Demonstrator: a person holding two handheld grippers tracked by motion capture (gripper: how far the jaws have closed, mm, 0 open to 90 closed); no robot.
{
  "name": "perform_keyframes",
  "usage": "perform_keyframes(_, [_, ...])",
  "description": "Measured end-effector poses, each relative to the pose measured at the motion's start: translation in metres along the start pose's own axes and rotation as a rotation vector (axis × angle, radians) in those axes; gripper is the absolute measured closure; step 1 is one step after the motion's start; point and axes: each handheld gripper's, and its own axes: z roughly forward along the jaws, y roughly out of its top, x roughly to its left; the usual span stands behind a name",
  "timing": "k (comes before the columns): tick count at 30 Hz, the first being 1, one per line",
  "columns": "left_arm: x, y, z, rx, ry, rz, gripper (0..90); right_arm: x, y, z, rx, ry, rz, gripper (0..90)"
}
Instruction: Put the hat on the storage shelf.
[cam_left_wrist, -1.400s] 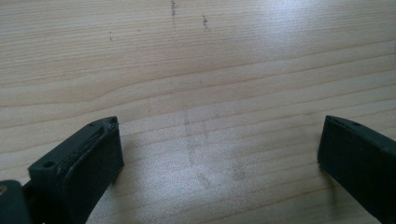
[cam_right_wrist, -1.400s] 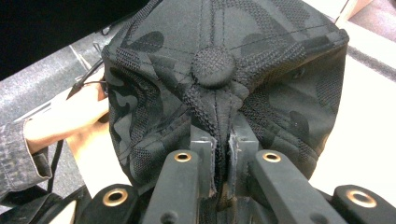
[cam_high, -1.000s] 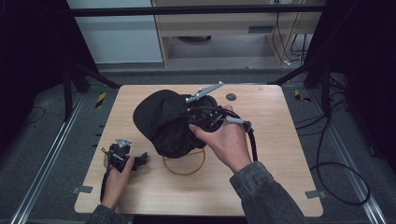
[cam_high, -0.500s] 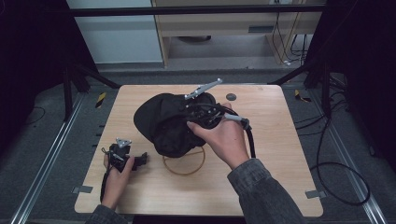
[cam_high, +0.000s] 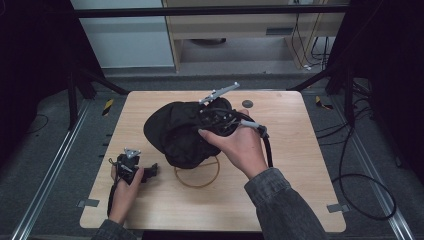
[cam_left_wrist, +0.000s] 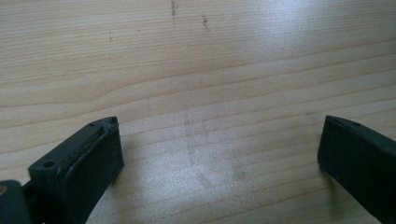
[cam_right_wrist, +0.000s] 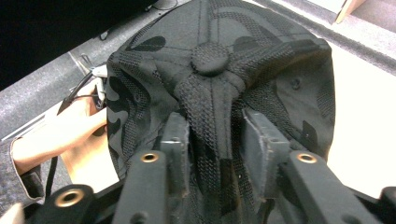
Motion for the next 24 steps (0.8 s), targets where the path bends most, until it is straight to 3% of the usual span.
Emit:
perform_keyframes(11, [0.000, 0.000, 0.000, 0.000, 0.000, 0.000, 0.0, -0.003, -0.010, -0.018, -0.012, -0.025, 0.005, 39.7])
perform_keyframes(24, [0.000, 0.000, 0.000, 0.000, 0.000, 0.000, 0.0, -0.019, -0.021, -0.040, -0.041, -0.055, 0.024, 29.8])
